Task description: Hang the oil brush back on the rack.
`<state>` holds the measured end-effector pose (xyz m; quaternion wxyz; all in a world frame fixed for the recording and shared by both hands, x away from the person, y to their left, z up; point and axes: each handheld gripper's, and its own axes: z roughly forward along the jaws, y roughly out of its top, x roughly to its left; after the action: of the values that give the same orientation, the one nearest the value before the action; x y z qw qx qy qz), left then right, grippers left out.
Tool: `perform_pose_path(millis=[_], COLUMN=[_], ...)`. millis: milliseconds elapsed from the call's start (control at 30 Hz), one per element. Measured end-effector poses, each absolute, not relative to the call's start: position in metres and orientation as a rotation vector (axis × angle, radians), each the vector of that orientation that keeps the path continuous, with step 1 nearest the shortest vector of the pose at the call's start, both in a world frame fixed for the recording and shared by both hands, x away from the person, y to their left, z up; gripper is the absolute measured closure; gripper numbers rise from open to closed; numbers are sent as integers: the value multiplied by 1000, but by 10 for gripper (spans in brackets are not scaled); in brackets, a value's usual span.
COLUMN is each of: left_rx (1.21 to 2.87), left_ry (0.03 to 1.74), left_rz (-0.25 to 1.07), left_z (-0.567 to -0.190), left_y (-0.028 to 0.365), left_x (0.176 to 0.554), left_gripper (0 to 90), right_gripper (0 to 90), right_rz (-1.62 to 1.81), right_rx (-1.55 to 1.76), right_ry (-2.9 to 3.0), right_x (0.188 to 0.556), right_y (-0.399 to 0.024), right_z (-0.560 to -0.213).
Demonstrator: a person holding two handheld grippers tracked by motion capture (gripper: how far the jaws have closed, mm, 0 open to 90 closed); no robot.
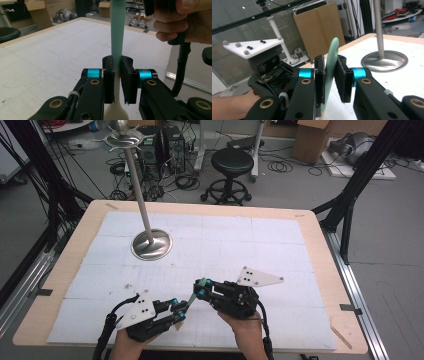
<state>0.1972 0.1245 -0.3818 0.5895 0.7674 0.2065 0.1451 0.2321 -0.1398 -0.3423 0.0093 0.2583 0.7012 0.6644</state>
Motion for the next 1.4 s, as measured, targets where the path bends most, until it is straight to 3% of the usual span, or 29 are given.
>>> perform_pose_path(millis=[67, 200, 267, 567, 867, 1400], left_rx=[1782, 1768, 1761, 1694, 1707, 1689], left_ry=[474, 440, 436, 340, 282, 255], left_rz=[312, 245, 206, 24, -59, -109], left_z=[-382, -381, -380, -377, -379, -375], left_y=[126, 131, 135, 141, 131, 129], left_x=[199, 204, 208, 219, 221, 224], left_gripper=[811, 617, 560, 522, 542, 780], right_gripper=[820, 827, 826, 827, 826, 827], right_rz=[2070, 2057, 2045, 2131, 2209, 2239], right_rx=[783, 761, 747, 566, 385, 312], right_ry=[2195, 2211, 2212, 2289, 2350, 2389], right_x=[231, 230, 231, 236, 240, 241], right_y=[-138, -139, -141, -149, -141, -135], right_z=[-341, -336, -334, -329, -328, -331])
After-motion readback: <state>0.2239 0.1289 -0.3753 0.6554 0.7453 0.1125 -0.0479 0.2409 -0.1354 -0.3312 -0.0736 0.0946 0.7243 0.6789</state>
